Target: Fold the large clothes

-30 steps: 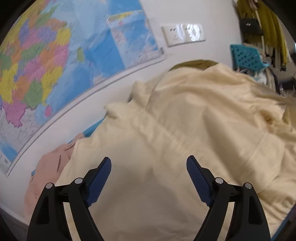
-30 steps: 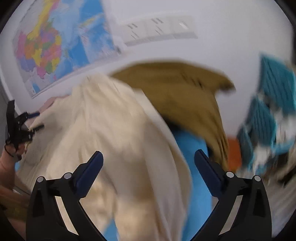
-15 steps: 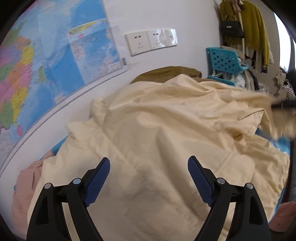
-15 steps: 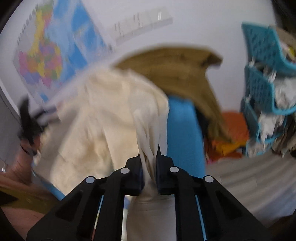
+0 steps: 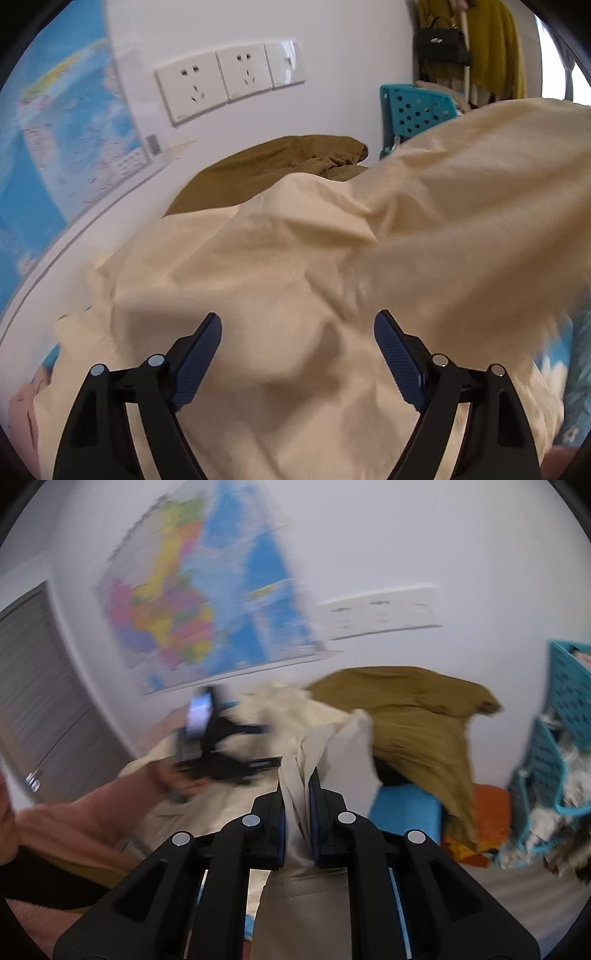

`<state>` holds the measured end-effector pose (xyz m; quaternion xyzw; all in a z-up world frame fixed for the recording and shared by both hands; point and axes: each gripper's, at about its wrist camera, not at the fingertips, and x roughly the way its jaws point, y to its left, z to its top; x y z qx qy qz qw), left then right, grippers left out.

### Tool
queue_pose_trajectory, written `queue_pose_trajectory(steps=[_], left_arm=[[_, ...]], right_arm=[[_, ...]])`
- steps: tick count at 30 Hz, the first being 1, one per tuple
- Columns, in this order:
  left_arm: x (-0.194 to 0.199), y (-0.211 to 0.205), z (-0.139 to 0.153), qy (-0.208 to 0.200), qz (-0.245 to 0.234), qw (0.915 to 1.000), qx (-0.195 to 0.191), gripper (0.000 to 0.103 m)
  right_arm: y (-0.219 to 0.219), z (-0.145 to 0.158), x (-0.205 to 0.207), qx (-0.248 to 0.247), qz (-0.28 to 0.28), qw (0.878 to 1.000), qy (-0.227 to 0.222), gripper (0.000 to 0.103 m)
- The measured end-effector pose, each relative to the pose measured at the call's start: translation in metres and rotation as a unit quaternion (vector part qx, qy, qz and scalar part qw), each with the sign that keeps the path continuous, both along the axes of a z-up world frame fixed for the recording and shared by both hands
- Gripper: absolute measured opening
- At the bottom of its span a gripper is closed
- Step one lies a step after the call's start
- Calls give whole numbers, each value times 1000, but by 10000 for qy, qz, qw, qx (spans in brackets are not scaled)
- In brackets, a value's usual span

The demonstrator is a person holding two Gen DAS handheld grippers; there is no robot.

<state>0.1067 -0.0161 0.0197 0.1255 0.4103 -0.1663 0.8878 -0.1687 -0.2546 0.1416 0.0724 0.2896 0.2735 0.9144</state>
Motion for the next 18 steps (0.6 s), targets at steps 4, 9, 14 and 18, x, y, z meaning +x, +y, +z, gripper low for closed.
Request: queue_pose_trajectory(steps=[4, 9, 14, 18], left_arm=[[39, -1, -5, 153, 265, 9994, -139, 68], [68, 11, 2, 187, 590, 9965, -569, 67], [44, 59, 28, 92, 635, 9930, -988, 79], [-1, 135, 44, -222, 1154, 9884, -966, 79]], right_arm=[[51, 7, -8, -266, 674, 9974, -59, 10], [124, -2, 9, -413, 1543, 9871, 114, 11], [194, -31, 48, -323, 2205, 9731, 586, 14], [249, -63, 84, -270, 2447, 9650, 906, 18]])
